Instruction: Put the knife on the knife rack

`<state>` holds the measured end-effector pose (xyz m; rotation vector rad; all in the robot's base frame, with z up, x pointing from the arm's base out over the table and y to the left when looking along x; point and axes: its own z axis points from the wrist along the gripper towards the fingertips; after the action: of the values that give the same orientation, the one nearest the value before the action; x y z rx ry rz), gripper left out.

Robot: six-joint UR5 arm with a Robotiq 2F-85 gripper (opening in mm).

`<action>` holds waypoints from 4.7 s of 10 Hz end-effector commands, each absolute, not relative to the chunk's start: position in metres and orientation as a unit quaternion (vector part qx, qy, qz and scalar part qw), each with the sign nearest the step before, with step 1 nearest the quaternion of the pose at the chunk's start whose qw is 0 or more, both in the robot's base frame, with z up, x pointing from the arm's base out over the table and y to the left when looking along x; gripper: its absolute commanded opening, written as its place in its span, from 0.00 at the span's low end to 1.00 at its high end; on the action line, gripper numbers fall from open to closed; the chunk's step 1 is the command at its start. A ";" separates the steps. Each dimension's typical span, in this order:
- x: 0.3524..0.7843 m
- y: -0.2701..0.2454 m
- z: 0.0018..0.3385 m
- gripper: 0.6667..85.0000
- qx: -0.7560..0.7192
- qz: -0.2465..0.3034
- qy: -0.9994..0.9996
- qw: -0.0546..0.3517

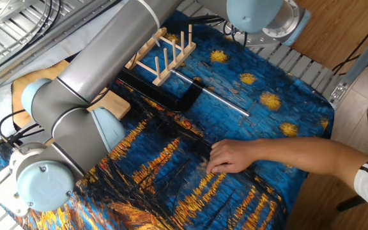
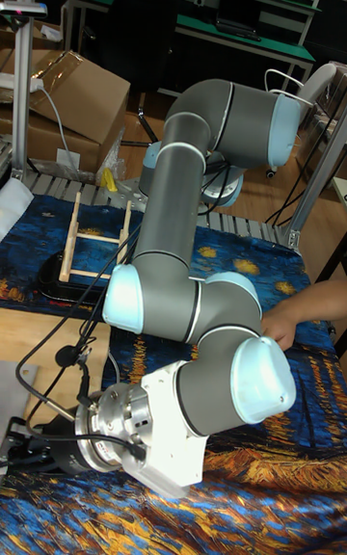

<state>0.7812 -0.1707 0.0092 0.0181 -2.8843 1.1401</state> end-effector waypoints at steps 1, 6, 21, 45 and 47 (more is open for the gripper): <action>0.781 -0.171 0.009 0.19 -0.004 0.366 -0.930 0.019; 0.786 -0.188 0.049 0.01 0.027 0.374 -0.926 0.041; 0.752 -0.131 0.111 0.00 0.047 0.173 -0.983 0.043; 0.751 0.013 0.150 0.00 0.112 -0.010 -0.994 -0.014; 0.715 0.009 0.172 0.00 0.095 0.000 -0.996 -0.004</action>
<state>0.7414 0.0003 0.1560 0.3391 -3.1469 0.0509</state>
